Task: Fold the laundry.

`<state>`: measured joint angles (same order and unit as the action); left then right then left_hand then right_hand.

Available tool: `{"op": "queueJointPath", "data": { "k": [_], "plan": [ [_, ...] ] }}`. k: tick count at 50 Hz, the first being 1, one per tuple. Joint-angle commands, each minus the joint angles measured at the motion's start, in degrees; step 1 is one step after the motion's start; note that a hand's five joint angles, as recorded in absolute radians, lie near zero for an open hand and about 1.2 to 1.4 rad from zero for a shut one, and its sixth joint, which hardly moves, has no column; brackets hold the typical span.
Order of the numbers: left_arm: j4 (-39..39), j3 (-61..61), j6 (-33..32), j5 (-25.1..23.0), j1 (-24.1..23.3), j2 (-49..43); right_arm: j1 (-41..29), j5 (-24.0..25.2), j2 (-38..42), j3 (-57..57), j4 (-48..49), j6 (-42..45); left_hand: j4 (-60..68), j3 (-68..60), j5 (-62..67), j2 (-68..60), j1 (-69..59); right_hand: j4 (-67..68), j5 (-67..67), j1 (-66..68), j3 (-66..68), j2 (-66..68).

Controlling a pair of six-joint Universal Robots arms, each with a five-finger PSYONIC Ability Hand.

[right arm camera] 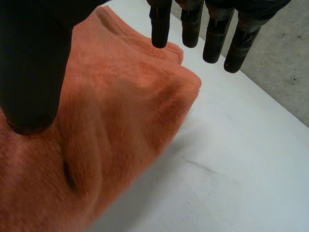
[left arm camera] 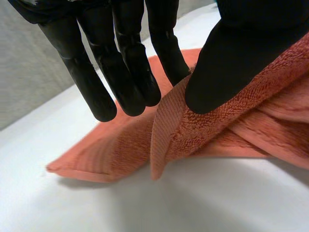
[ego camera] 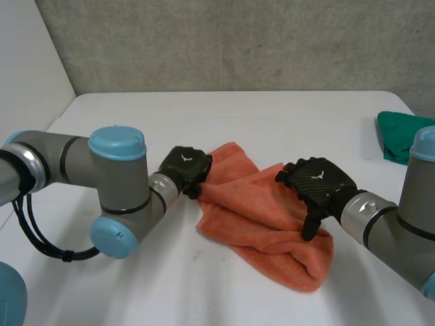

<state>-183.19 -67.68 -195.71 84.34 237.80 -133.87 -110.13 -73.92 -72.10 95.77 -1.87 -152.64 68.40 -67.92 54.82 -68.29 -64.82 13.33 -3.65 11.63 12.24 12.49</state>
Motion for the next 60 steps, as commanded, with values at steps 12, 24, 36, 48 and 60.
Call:
{"op": "queueJointPath", "data": {
  "k": [12, 24, 36, 48, 60],
  "plan": [
    [-0.15, 0.45, 0.94, 2.58, -2.69, 22.24, 7.21, -0.44, -0.84, -5.77, -1.55, -8.63, 11.6, -12.08, 15.18, -11.71, -15.18, -3.33, 3.65, -1.63, -2.24, -2.49],
    [-1.38, -0.6, 2.17, 2.32, -2.25, 37.28, 9.06, 11.77, 0.65, -10.52, -15.35, -15.58, 11.6, -12.08, 15.18, -11.71, -15.18, -3.33, 3.65, -1.63, -2.24, -2.49],
    [-1.21, -1.92, 2.17, 2.49, -0.23, 41.15, 2.91, 20.13, 4.08, -8.32, -17.38, -19.54, 11.6, -12.08, 15.18, -11.71, -15.18, -3.33, 3.65, -1.63, -2.24, -2.49],
    [-0.68, -6.14, 1.91, 1.7, 0.12, 46.68, -0.43, 3.6, 6.45, -19.03, -4.36, -24.28, 11.6, -12.08, 15.18, -11.71, -15.18, -3.33, 3.65, -1.63, -2.24, -2.49],
    [-0.15, -14.23, 1.64, 1.62, 0.47, 54.24, -3.94, 15.12, 25.24, -44.79, -16.93, -19.46, 11.6, -12.08, 15.18, -11.71, -15.18, -3.33, 3.65, -1.63, -2.24, -2.49]
  ]
}}
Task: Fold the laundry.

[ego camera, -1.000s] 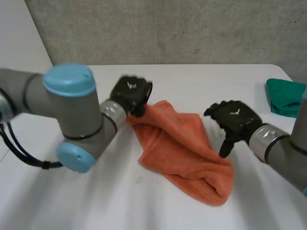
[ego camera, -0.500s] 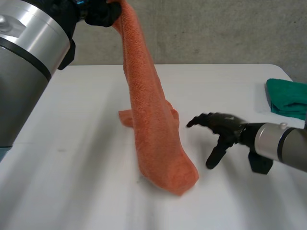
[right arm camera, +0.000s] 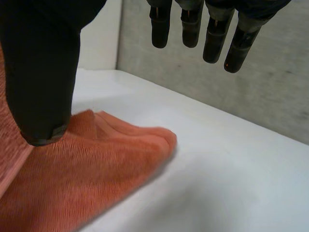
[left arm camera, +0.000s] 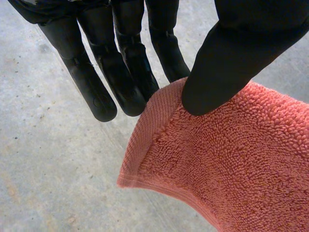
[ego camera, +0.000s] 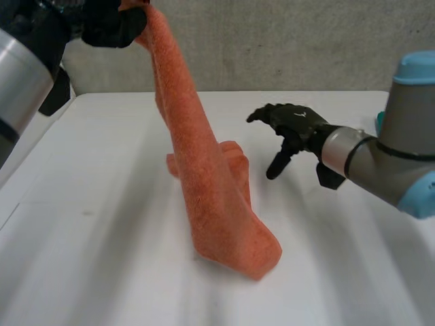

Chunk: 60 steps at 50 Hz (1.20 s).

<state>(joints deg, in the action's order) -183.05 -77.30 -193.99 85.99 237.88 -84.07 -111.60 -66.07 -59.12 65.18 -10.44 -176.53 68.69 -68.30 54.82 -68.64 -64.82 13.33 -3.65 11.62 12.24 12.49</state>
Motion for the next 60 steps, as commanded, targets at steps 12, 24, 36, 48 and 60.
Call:
{"op": "queueJointPath", "data": {
  "k": [12, 24, 36, 48, 60],
  "plan": [
    [-0.38, -4.71, 0.1, -0.12, 1.97, 6.37, -11.26, 7.62, 29.06, -24.48, -9.51, 13.23, 11.31, -11.7, 15.18, -11.36, -15.18, -3.33, 3.65, -1.62, -2.24, -2.49],
    [-5.03, -3.39, -0.16, -0.12, 10.58, -0.39, -6.01, -8.2, 16.43, -30.03, -2.31, 9.27, 11.31, -11.7, 15.18, -11.36, -15.18, 66.67, -66.35, 68.38, 67.76, 67.51],
    [-8.11, 5.4, -0.6, -0.12, 13.58, -16.12, -0.46, -8.11, -8.01, -2.71, 2.79, 14.01, 11.31, -11.7, 15.18, -11.36, -15.18, 66.67, -66.35, 68.38, 67.76, 67.51],
    [-6.53, -6.52, -4.81, -0.12, 12.79, -22.02, -2.03, -9.43, -15.42, 25.34, -7.21, 43.25, 11.31, -11.7, 15.18, -11.36, -15.18, 20.31, -19.98, 22.01, 21.4, 21.14],
    [-5.13, -20.52, -19.65, 0.67, 12.09, -18.86, 2.25, -10.05, -14.88, 21.31, -4.33, 36.79, -45.18, 44.79, -41.31, 45.13, 41.31, -3.33, 3.65, -1.62, -2.24, -2.49]
  ]
}}
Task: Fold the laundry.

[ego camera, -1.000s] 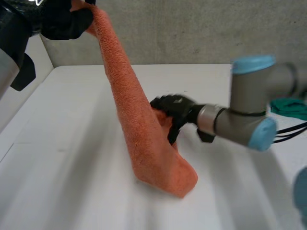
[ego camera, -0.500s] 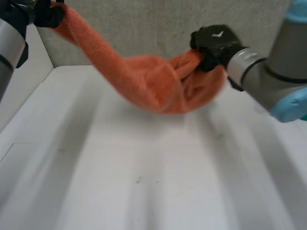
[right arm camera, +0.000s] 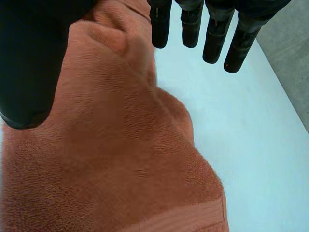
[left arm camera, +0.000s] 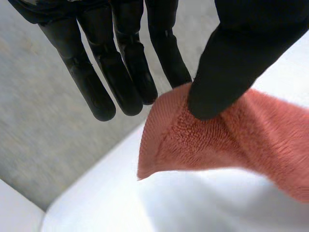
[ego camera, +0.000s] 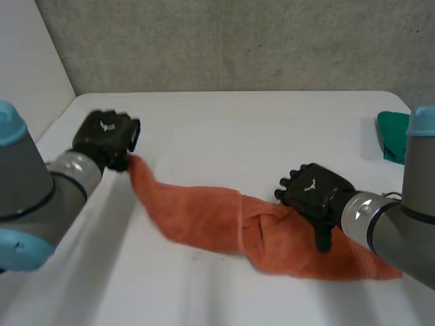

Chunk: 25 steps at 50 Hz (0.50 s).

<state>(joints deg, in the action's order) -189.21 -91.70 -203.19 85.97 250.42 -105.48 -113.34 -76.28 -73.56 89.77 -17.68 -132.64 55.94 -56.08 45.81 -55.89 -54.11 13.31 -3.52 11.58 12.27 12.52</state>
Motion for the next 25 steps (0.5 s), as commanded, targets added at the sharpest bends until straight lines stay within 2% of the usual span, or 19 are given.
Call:
{"op": "queueJointPath", "data": {
  "k": [1, 7, 15, 19, 25],
  "plan": [
    [1.12, -6.3, -11.08, 0.61, -0.72, 3.08, 4.7, 0.34, -0.79, -3.29, 3.17, -7.62, -32.77, 32.91, -32.63, 32.72, 30.94, -3.31, 3.52, -1.58, -2.27, -2.52],
    [1.03, -5.87, -9.69, 0.43, -5.02, 4.85, 6.9, 0.87, -2.64, -2.67, 4.23, -8.42, -33.78, 33.92, -33.65, 33.74, 31.96, -3.31, 3.52, -1.58, -2.27, -2.52],
    [0.77, -2.53, -3.19, 0.08, -13.9, 3.27, 7.08, 1.05, -2.46, 0.4, 4.76, -8.33, -33.45, 33.58, -33.31, 33.4, 31.62, -3.31, 3.52, -1.58, -2.27, -2.52],
    [0.42, 2.03, -2.04, -0.01, -18.99, -4.96, 7.69, 1.05, -2.46, 2.77, 6.07, -8.33, -32.61, 32.74, -32.47, 32.56, 30.78, -3.31, 3.52, -1.58, -2.27, -2.52],
    [0.77, 8.19, -1.77, -0.1, -22.34, -14.04, 8.22, 1.14, -2.37, 5.41, 8.09, -8.33, -29.07, 29.21, -28.94, 29.03, 27.25, -3.31, 3.52, -1.58, -2.27, -2.52]
  ]
}}
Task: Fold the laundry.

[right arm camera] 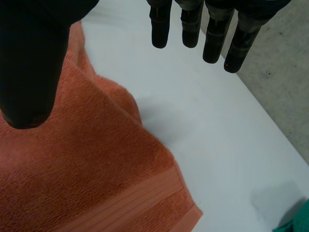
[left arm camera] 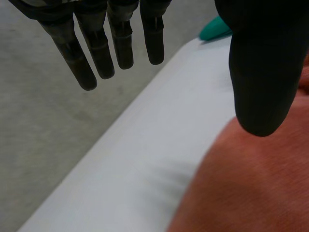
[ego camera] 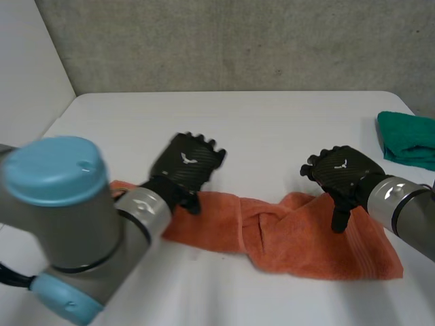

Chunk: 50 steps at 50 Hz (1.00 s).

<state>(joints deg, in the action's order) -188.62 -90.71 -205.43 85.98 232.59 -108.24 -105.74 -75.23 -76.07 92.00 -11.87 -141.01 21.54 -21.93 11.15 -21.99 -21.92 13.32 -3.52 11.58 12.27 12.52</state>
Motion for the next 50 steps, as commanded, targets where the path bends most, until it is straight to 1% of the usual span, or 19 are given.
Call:
{"op": "queueJointPath", "data": {
  "k": [1, 6, 11, 14, 18, 21, 22, 26, 28, 29, 31, 38, 42, 43, 46, 48, 50],
  "plan": [
    [0.27, 7.73, 0.47, -0.11, -4.6, -12.16, 0.63, 0.08, 0.14, 3.53, 2.46, 0.03, 5.82, -5.44, 6.22, -5.38, -5.45, -3.32, 3.52, -1.58, -2.27, -2.52],
    [0.09, 10.1, 0.2, -0.2, -4.95, -16.21, 1.5, 0.87, 0.14, 5.9, 3.08, 0.03, 9.69, -9.31, 10.09, -9.25, -9.31, -3.32, 3.52, -1.58, -2.27, -2.52],
    [-0.17, 11.51, 0.2, -0.46, -4.95, -18.06, 3.44, 2.81, 0.14, 7.4, 3.08, 0.03, 13.23, -12.85, 13.63, -12.79, -12.86, -3.32, 3.52, -1.58, -2.27, -2.52],
    [-0.17, 12.22, 0.03, -1.69, -4.87, -19.29, 4.31, 3.77, 0.14, 8.19, 3.08, 0.03, 15.07, -14.68, 15.46, -14.62, -14.69, -3.32, 3.52, -1.58, -2.27, -2.52],
    [0.0, 13.09, -0.06, -2.49, -4.78, -20.69, 4.84, 4.21, 0.14, 9.07, 3.08, 0.03, 20.11, -19.73, 20.51, -19.67, -19.73, -3.32, 3.52, -1.58, -2.27, -2.52],
    [0.27, 13.62, -0.15, -2.49, -4.78, -21.31, 4.93, 4.39, 0.05, 9.68, 3.08, 0.03, 21.46, -21.08, 21.86, -21.02, -21.09, -3.32, 3.52, -1.58, -2.27, -2.52],
    [0.27, 13.89, -0.15, -2.49, -4.78, -21.58, 4.93, 4.48, 0.05, 10.03, 2.99, 0.12, 26.3, -25.92, 26.7, -25.86, -25.93, -3.32, 3.52, -1.58, -2.27, -2.52],
    [0.36, 14.59, -0.32, -2.49, -4.69, -22.37, 4.93, 4.57, 0.05, 10.83, 2.46, 0.3, 36.25, -35.86, 36.64, -35.8, -35.87, -3.32, 3.52, -1.58, -2.27, -2.52],
    [0.36, 15.03, -0.32, -2.49, -4.6, -22.72, 4.93, 4.57, 0.05, 11.27, 2.46, 0.21, 43.81, -43.42, 44.2, -43.36, -43.43, -3.32, 3.52, -1.58, -2.27, -2.52],
    [0.36, 15.47, -0.41, -2.14, -4.6, -22.98, 4.93, 4.57, -0.04, 11.7, 2.46, 0.12, 50.51, -50.12, 50.9, -50.06, -50.13, -3.32, 3.52, -1.58, -2.27, -2.52],
    [0.44, 15.56, -0.59, -2.05, -4.51, -23.07, 4.93, 4.57, -0.13, 12.23, 2.46, 0.12, 57.6, -57.22, 58.0, -57.16, -57.23, -3.32, 3.52, -1.58, -2.27, -2.52],
    [0.44, 15.03, -0.76, -1.78, -4.42, -21.84, 4.41, 5.71, 0.57, 13.99, 4.3, -1.02, 58.46, -58.07, 58.85, -58.01, -58.08, -3.32, 3.52, -1.58, -2.27, -2.52],
    [0.88, 13.8, -0.76, -1.78, -4.34, -18.69, 3.71, 6.41, 3.64, 13.47, 9.75, -7.77, 58.46, -58.07, 58.85, -58.01, -58.08, -3.32, 3.52, -1.58, -2.27, -2.52],
    [1.23, 13.02, -0.5, -1.78, -4.42, -16.94, 3.09, 6.41, 4.87, 12.94, 11.24, -10.75, 58.46, -58.07, 58.85, -58.01, -58.08, -3.32, 3.52, -1.58, -2.27, -2.52],
    [1.67, 11.44, -0.06, -1.78, -4.51, -13.86, 1.69, 6.41, 7.5, 11.28, 12.74, -14.28, 58.46, -58.07, 58.85, -58.01, -58.08, -3.32, 3.52, -1.58, -2.27, -2.52],
    [1.68, 10.55, 0.03, -1.78, -4.51, -12.44, 0.98, 6.06, 9.62, 10.39, 13.01, -14.64, 58.46, -58.07, 58.85, -58.01, -58.08, -3.32, 3.52, -1.58, -2.27, -2.52],
    [1.68, 9.23, 0.03, -1.7, -4.43, -10.51, -0.07, 5.88, 12.08, 8.81, 13.36, -14.73, 58.46, -58.07, 58.85, -58.01, -58.08, 5.64, -5.44, 7.38, 6.68, 6.44]
  ]
}}
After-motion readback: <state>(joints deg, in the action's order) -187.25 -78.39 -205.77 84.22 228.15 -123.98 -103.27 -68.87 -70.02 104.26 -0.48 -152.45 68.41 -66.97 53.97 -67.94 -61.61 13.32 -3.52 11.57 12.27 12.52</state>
